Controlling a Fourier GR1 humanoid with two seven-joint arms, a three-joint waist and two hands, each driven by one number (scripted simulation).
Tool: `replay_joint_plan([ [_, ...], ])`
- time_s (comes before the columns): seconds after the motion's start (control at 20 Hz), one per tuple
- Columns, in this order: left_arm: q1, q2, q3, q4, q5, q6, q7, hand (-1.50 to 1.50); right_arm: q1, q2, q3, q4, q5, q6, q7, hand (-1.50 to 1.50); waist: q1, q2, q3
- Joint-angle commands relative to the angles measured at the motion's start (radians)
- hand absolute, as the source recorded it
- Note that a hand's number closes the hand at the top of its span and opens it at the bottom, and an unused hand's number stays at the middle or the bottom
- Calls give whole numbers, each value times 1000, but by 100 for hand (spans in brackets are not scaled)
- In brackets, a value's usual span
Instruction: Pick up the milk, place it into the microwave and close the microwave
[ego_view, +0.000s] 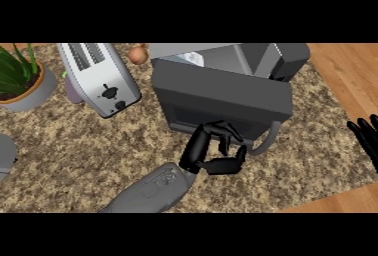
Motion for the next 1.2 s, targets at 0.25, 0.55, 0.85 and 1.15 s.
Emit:
replay_joint_plan([
  [0.25, -133, -3, 30, 59, 135, 113, 56, -150, -113, -119, -128, -46, 55, -56, 3, -150, -61, 11, 0],
  [0.55, -185, -3, 87, 64, 227, 159, 24, -150, -175, -179, -161, -52, 161, -106, -10, 150, -55, 31, 1],
  [0.85, -200, -3, 97, 85, 298, 182, -7, -150, -228, -197, -161, -39, 191, -127, -1, 150, -52, 47, 3],
  [1.15, -220, -3, 87, 105, 337, 191, -37, -150, -258, -208, -156, -27, 202, -128, -3, 150, -66, 53, 4],
])
